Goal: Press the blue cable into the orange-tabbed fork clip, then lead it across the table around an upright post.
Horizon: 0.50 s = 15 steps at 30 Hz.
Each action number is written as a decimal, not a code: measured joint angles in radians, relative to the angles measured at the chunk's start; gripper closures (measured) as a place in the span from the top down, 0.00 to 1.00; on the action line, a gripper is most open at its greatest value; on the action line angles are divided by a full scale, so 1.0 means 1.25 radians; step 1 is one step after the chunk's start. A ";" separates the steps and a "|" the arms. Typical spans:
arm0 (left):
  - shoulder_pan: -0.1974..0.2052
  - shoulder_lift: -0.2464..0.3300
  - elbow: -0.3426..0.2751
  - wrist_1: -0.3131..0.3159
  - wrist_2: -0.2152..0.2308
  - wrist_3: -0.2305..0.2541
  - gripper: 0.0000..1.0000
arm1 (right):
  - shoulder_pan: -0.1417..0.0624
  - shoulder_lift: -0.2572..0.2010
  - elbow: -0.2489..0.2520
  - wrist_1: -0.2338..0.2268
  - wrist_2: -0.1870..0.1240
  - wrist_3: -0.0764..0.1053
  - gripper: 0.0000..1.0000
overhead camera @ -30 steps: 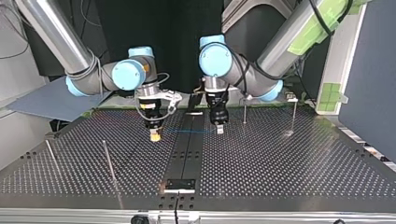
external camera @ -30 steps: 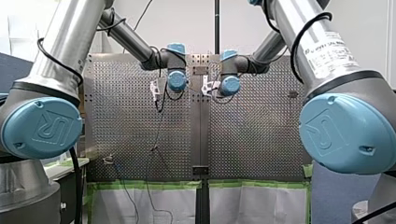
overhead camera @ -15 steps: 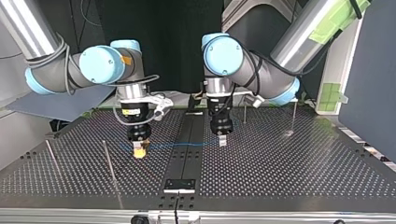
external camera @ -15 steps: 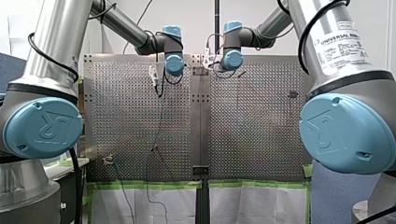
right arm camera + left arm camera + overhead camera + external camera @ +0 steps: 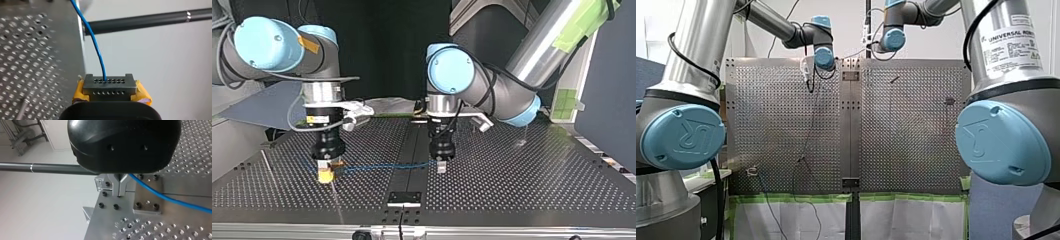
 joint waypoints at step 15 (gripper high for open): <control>-0.008 -0.045 0.122 -0.086 0.042 -0.004 0.00 | -0.072 -0.007 0.001 0.047 0.005 -0.003 0.00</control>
